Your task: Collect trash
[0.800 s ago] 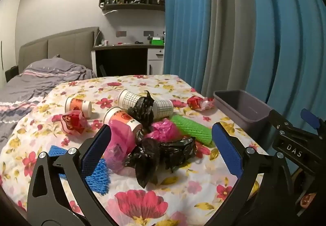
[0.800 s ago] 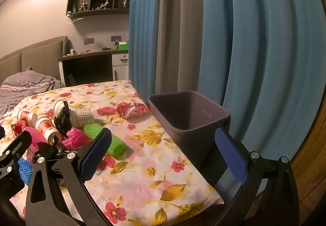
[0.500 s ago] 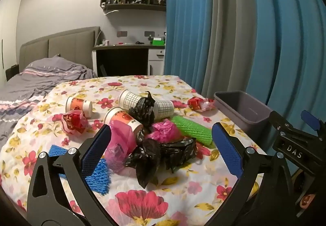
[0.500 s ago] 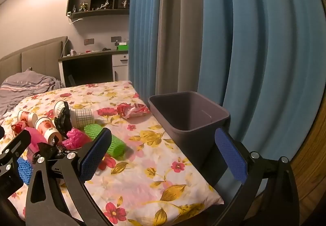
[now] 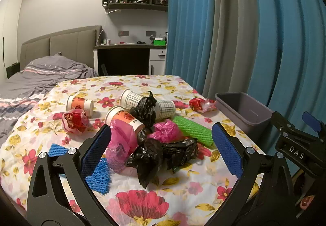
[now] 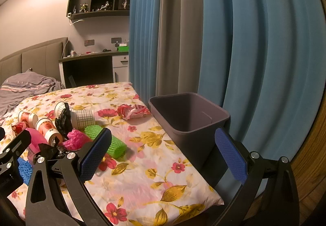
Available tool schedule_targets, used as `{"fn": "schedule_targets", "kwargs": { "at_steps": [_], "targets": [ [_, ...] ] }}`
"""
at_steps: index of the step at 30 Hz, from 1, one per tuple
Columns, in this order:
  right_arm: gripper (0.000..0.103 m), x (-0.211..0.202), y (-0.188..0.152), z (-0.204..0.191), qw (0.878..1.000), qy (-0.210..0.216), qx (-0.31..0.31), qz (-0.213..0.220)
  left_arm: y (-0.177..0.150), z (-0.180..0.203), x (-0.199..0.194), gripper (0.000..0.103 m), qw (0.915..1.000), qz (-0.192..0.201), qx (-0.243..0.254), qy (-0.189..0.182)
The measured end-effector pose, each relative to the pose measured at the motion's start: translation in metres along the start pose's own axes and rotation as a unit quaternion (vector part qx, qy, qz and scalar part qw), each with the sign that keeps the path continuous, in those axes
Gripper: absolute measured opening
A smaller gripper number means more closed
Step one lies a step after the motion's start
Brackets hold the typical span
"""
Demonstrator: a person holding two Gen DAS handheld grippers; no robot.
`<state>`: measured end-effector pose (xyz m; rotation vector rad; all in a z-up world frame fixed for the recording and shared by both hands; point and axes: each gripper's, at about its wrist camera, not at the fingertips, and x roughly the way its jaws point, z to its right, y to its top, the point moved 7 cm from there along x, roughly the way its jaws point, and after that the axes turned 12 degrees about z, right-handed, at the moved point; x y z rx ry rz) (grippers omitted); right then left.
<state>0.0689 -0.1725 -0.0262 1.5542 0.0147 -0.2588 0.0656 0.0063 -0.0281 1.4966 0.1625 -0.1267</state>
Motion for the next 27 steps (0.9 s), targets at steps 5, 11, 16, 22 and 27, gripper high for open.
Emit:
{"fn": "schedule_targets", "kwargs": {
  "at_steps": [5, 11, 16, 22, 27],
  "targets": [
    [0.098, -0.0003, 0.0003, 0.0004, 1.0, 0.0, 0.0, 0.001, 0.0, 0.0004, 0.0002, 0.097, 1.0, 0.0, 0.001, 0.0],
    [0.098, -0.0016, 0.0012, 0.0005, 1.0, 0.001, 0.001, 0.001, -0.0011, 0.0, 0.002, 0.097, 1.0, 0.0, 0.0, 0.001],
    [0.098, -0.0008, 0.0007, 0.0009, 1.0, 0.001, 0.001, 0.002, -0.0009, 0.0005, 0.0017, 0.097, 1.0, 0.0, 0.0, 0.001],
    [0.098, -0.001, 0.0005, 0.0015, 1.0, 0.0, 0.001, 0.004, -0.0008, 0.0003, 0.0016, 0.097, 1.0, 0.001, 0.0, 0.0],
    [0.098, -0.0006, 0.0055, 0.0037, 1.0, -0.002, 0.002, 0.005, -0.0008, 0.0002, 0.0017, 0.097, 1.0, 0.0, -0.001, 0.0]
  ]
}}
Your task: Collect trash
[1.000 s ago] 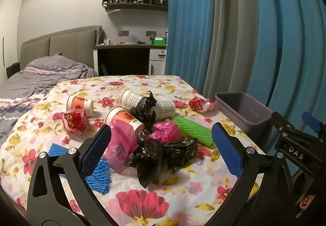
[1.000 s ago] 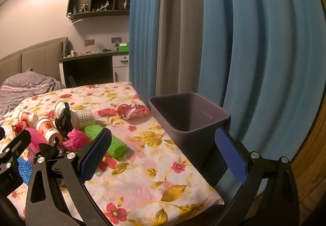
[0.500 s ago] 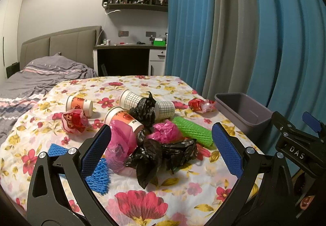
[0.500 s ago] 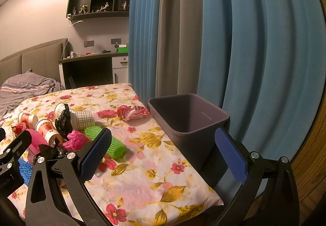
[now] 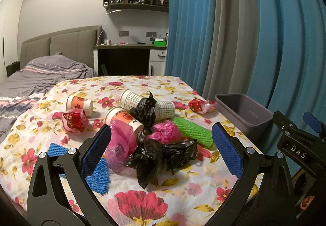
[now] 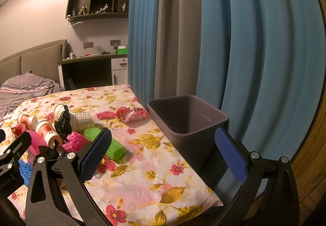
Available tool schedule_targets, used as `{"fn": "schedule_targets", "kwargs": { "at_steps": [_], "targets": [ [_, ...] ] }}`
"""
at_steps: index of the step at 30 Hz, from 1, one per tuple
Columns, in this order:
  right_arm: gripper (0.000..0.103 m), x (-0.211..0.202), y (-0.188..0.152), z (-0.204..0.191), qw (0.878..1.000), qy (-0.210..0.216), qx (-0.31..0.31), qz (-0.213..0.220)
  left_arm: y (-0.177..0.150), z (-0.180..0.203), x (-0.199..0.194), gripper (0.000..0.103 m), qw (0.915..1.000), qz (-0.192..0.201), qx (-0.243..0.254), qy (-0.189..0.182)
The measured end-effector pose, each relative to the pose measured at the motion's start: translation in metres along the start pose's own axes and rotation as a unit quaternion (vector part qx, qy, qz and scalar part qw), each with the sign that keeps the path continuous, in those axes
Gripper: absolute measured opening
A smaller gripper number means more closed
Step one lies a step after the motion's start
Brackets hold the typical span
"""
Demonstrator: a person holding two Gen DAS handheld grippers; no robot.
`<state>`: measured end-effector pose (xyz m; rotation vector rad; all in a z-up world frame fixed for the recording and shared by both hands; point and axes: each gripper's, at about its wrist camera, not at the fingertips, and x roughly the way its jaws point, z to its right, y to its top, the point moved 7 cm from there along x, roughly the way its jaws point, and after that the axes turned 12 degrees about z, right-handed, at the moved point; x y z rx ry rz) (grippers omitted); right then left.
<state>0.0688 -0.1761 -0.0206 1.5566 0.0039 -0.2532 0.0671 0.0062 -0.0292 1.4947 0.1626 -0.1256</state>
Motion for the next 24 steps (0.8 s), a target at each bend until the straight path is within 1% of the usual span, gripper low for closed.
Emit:
{"fn": "schedule_targets", "kwargs": {
  "at_steps": [24],
  "targets": [
    [0.098, -0.0002, 0.0012, 0.0012, 1.0, -0.002, 0.001, 0.005, -0.0022, 0.0006, 0.0034, 0.097, 1.0, 0.0, -0.004, 0.001]
  ]
}}
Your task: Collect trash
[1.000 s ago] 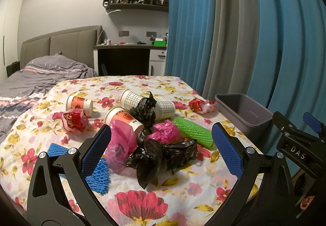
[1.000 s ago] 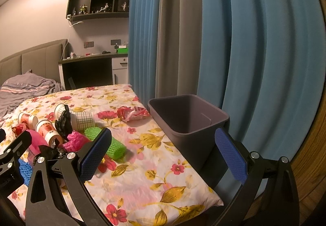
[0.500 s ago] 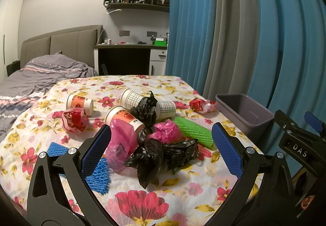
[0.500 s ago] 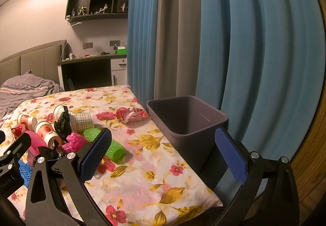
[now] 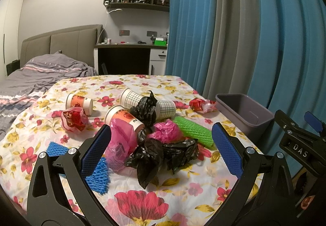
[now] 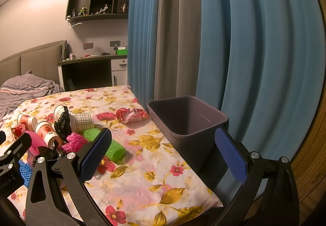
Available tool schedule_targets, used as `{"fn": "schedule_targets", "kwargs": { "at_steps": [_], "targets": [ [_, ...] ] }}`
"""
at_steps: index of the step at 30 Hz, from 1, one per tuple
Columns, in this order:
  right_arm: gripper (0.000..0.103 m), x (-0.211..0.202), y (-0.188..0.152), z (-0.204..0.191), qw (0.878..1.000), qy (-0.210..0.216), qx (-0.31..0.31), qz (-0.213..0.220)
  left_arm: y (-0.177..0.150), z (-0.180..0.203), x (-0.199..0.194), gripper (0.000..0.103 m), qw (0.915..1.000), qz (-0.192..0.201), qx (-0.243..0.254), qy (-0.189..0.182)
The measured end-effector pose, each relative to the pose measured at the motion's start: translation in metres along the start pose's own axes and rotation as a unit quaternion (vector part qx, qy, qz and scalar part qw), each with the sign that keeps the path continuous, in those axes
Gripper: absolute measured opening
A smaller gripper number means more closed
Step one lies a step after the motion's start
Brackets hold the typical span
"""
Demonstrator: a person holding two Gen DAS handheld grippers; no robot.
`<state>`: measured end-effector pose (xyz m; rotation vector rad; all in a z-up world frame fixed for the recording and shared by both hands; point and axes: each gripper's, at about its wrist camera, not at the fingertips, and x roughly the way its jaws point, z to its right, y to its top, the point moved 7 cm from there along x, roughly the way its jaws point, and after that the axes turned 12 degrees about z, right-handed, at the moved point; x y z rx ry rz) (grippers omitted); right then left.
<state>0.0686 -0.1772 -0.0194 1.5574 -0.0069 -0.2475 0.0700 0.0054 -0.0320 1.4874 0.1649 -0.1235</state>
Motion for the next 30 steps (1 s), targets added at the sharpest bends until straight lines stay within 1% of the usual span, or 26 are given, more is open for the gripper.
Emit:
{"fn": "schedule_targets", "kwargs": {
  "at_steps": [30],
  "targets": [
    [0.098, -0.0001, 0.0004, 0.0, 1.0, 0.001, 0.001, 0.003, -0.0012, 0.0002, 0.0016, 0.097, 1.0, -0.002, -0.004, -0.001]
  ]
}}
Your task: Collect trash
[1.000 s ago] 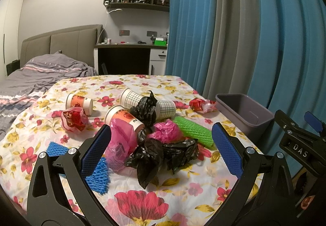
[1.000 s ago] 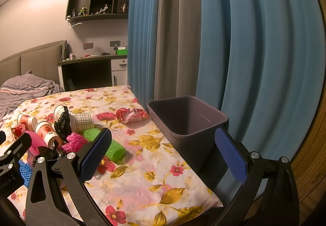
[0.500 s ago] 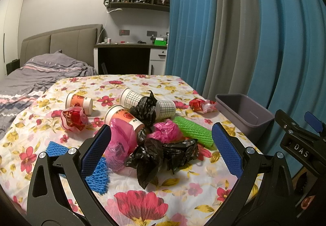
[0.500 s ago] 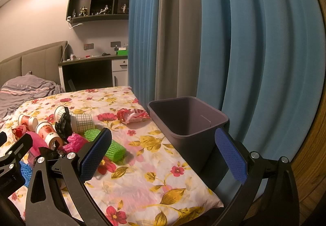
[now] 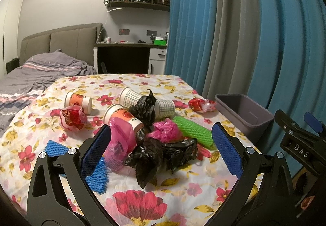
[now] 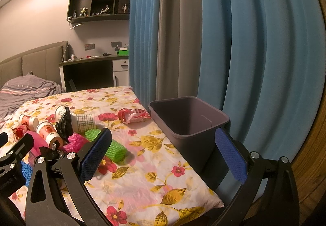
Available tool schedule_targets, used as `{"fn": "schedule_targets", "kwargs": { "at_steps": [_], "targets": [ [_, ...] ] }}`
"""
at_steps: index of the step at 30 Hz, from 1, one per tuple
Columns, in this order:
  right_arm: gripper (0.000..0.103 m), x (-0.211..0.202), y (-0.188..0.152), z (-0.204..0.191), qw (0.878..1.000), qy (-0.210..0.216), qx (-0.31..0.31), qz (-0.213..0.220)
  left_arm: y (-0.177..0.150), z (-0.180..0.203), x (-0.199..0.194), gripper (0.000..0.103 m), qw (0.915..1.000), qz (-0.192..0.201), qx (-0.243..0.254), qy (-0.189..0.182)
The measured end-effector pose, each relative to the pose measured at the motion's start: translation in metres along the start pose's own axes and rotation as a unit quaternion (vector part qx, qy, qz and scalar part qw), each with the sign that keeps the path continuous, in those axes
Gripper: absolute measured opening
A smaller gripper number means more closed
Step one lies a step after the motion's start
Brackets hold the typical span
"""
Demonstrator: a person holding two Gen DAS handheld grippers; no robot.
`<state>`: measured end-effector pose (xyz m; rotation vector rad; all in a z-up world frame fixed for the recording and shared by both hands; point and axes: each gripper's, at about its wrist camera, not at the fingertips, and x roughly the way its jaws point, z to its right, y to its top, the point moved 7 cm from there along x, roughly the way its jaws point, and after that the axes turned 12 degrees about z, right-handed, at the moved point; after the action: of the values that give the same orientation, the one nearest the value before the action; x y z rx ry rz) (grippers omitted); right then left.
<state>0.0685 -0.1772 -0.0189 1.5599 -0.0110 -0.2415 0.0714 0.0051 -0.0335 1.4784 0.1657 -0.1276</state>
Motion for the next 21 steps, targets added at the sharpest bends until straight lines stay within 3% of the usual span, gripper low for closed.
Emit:
{"fn": "schedule_targets", "kwargs": {
  "at_steps": [11, 21],
  "targets": [
    [0.098, 0.002, -0.004, -0.014, 1.0, 0.021, 0.004, -0.003, -0.003, -0.004, 0.003, 0.097, 0.9999, 0.004, -0.011, 0.003],
    [0.095, 0.007, -0.018, -0.046, 0.996, 0.089, 0.009, -0.016, -0.014, -0.072, -0.01, 0.097, 0.9976, 0.009, -0.034, 0.06]
  ]
}}
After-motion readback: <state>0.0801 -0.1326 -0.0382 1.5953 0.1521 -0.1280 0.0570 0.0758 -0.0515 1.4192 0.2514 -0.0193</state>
